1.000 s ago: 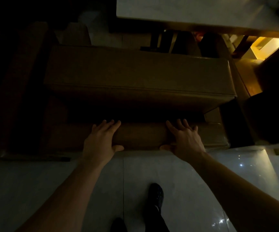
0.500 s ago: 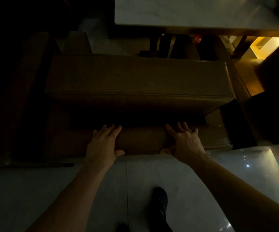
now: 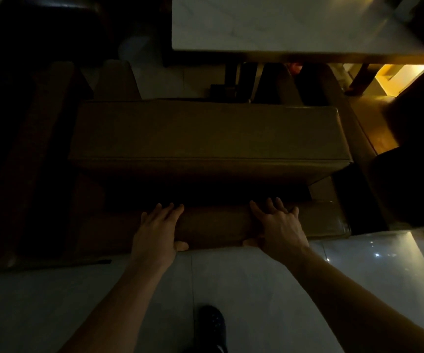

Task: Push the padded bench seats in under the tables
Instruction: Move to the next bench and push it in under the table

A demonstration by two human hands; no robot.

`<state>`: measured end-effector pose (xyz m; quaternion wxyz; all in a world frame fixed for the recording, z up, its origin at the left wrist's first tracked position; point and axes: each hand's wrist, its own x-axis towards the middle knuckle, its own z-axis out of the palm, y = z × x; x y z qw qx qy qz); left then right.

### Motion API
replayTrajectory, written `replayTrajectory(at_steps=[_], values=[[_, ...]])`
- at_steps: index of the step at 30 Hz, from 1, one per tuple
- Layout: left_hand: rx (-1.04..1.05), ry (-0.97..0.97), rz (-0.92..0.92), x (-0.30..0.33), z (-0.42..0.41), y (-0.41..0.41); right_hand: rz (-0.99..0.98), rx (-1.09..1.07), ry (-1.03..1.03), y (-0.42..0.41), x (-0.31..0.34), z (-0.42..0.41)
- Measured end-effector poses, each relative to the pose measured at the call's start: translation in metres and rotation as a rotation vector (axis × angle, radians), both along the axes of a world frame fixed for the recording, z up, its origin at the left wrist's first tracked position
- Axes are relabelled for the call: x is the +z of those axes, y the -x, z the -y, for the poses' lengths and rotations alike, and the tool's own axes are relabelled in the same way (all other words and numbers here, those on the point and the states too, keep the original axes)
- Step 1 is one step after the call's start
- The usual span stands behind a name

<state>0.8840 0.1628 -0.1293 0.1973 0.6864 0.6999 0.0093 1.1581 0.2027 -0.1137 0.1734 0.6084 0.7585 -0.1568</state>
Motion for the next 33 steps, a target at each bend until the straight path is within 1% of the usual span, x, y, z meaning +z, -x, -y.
replayTrajectory(at_steps=[9, 12, 16, 19, 22, 27, 30, 33], values=[[0.015, 0.056, -0.005, 0.006, -0.002, -0.002, -0.008, -0.016, 0.009, 0.001, -0.001, 0.001], [0.010, 0.095, -0.008, 0.013, -0.002, -0.004, -0.012, -0.032, 0.047, 0.002, 0.002, 0.002], [-0.062, 0.192, -0.076, 0.027, 0.000, -0.003, 0.007, -0.034, 0.104, 0.005, 0.009, 0.004], [-0.068, 0.263, -0.053, 0.046, 0.000, 0.003, 0.029, -0.057, 0.172, 0.011, 0.021, 0.002], [-0.043, 0.246, -0.032, 0.065, 0.008, 0.017, 0.032, -0.100, 0.223, 0.022, 0.042, -0.006], [0.057, 0.248, 0.024, 0.093, 0.021, 0.070, -0.060, -0.034, 0.207, 0.073, 0.076, -0.010], [0.107, 0.264, 0.067, 0.116, 0.029, 0.109, -0.065, 0.004, 0.235, 0.119, 0.094, -0.009], [0.151, 0.228, 0.106, 0.135, 0.044, 0.154, -0.059, 0.054, 0.211, 0.172, 0.111, 0.000]])
